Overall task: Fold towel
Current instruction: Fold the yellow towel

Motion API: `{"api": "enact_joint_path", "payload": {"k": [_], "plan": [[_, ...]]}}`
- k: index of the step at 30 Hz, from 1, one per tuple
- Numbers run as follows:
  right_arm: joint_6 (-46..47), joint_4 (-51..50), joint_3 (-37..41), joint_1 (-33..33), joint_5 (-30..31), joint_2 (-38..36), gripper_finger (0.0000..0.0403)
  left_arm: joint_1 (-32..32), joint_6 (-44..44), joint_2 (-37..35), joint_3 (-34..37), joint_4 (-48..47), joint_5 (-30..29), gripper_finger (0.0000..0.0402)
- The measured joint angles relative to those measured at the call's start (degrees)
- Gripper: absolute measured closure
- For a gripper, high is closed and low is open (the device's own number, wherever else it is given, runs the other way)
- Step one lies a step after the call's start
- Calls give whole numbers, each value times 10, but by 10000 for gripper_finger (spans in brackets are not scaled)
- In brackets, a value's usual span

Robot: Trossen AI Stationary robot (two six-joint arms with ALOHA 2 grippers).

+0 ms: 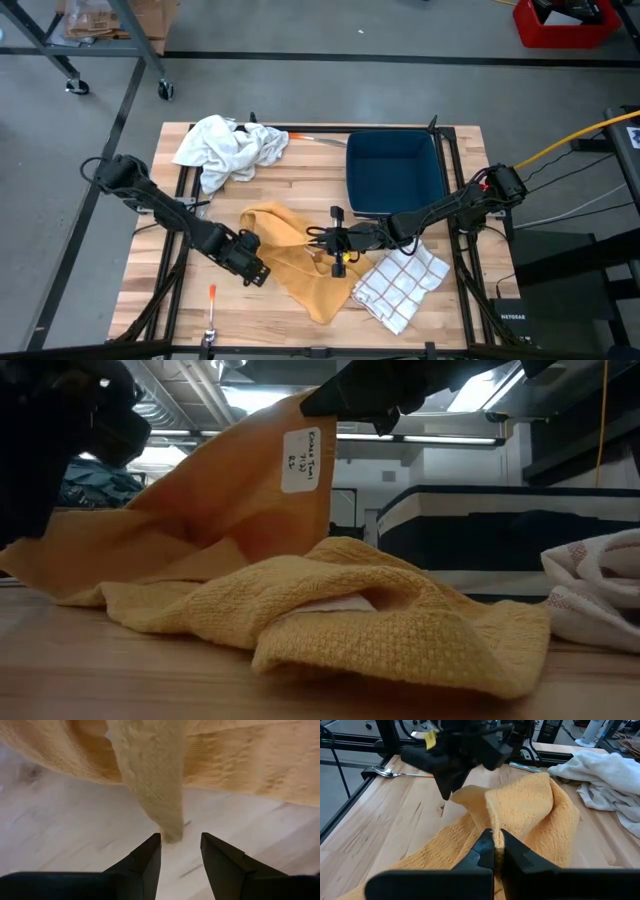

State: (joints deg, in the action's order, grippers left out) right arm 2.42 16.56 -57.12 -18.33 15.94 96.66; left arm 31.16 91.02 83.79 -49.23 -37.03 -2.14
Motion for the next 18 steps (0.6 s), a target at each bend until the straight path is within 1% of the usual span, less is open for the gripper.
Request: {"api": "enact_joint_path", "payload": {"k": [3,7,9,16,18], "plan": [[0,0,0,0,0,0,390,0,-2,5,0,-1,-14,271],[0,0,0,0,0,0,392,0,-10,4,0,-9,-66,271],[0,0,0,0,-1,0,393,-1,-10,4,1,-23,-83,271],[0,0,0,0,-1,0,392,3,-25,4,19,-27,-85,272],[0,1,0,0,-1,0,394,3,-25,4,21,-35,-85,282]]}}
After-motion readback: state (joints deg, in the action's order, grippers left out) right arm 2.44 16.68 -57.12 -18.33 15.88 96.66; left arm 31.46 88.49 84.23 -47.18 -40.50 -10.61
